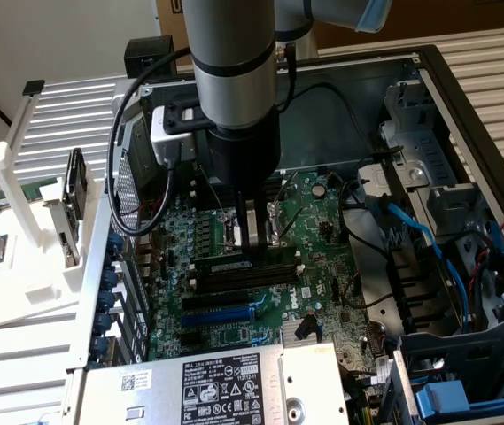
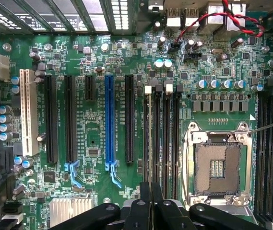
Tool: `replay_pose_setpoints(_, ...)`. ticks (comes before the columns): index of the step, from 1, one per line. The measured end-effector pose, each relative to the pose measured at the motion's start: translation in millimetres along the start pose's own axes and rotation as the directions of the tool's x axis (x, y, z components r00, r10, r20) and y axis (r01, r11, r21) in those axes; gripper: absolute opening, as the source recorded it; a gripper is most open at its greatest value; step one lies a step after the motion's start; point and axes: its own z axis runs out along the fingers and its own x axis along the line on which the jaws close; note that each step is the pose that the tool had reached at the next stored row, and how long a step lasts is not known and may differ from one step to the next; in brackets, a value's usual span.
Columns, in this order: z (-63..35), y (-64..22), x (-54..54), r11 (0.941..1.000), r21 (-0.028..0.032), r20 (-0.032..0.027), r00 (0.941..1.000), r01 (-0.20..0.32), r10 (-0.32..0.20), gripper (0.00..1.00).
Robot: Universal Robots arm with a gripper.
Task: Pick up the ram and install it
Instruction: 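Insert the ram into the slot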
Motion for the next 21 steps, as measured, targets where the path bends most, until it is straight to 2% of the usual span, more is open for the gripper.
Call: replay_pose_setpoints(21,2.7,0.2,-0.1,1.0000,-0.0001,-0.0002,1.0000,-0.001,0.001,0.12)
